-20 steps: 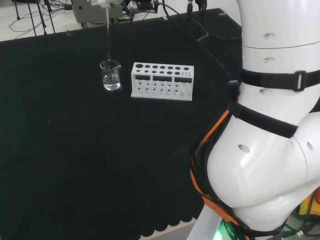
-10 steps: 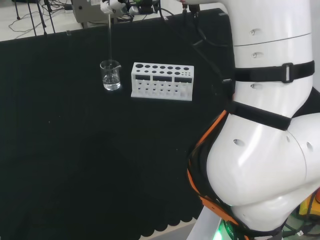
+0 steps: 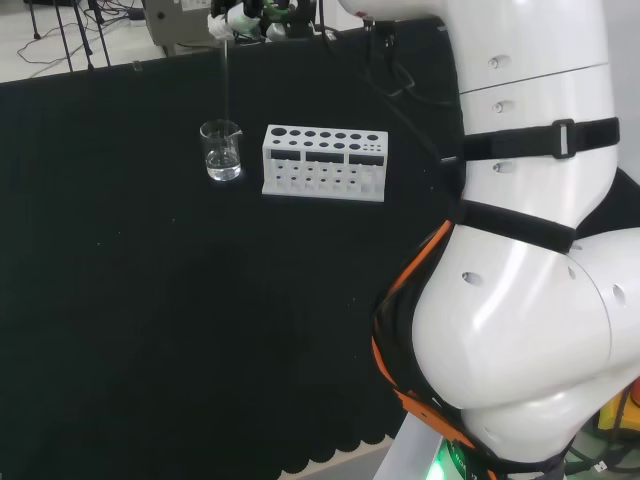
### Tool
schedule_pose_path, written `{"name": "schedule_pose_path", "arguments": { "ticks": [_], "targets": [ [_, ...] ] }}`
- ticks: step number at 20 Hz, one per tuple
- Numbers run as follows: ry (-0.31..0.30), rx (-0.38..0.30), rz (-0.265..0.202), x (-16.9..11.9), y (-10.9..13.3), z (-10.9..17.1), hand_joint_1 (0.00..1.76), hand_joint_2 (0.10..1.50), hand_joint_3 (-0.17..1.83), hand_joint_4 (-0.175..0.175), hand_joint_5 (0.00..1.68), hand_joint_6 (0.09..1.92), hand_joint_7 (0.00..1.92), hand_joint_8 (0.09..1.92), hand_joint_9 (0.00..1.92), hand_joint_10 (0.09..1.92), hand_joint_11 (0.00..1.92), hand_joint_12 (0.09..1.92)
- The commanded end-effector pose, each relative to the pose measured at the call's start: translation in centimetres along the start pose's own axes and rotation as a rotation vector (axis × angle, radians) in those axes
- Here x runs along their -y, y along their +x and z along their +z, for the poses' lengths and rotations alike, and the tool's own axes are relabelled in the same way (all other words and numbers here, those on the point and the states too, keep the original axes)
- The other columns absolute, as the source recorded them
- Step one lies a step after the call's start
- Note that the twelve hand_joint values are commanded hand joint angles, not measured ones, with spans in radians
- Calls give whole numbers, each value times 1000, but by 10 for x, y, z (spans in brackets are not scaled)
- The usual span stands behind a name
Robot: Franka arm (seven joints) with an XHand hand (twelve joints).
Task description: Stir in the beaker to the left of the white test tube rack with the glass rod.
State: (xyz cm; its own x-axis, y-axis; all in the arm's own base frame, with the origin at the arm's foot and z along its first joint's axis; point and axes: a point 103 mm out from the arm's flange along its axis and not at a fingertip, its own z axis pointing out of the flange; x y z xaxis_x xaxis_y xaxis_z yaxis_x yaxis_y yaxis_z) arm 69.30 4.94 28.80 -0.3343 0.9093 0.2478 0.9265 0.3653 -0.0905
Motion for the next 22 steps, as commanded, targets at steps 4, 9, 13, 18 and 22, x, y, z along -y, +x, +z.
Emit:
{"name": "schedule_pose_path", "arguments": {
  "ticks": [4,9,13,18,22],
  "targets": [
    [35,2,69,15,-17,7,1307,1072,-87,-175,1210,313,1195,967,1728,562,1673,728],
    [51,-2,86,27,0,11,1307,1071,-85,-175,1211,311,1195,968,1728,562,1672,729],
    [66,-3,64,30,16,26,1307,1070,-83,-175,1211,310,1196,968,1728,562,1673,730],
    [78,-5,41,23,33,43,1307,1069,-81,-175,1212,309,1196,967,1729,563,1673,731],
    [80,-14,33,11,31,49,1307,1068,-79,-175,1212,308,1196,967,1729,563,1673,732]
  ]
}}
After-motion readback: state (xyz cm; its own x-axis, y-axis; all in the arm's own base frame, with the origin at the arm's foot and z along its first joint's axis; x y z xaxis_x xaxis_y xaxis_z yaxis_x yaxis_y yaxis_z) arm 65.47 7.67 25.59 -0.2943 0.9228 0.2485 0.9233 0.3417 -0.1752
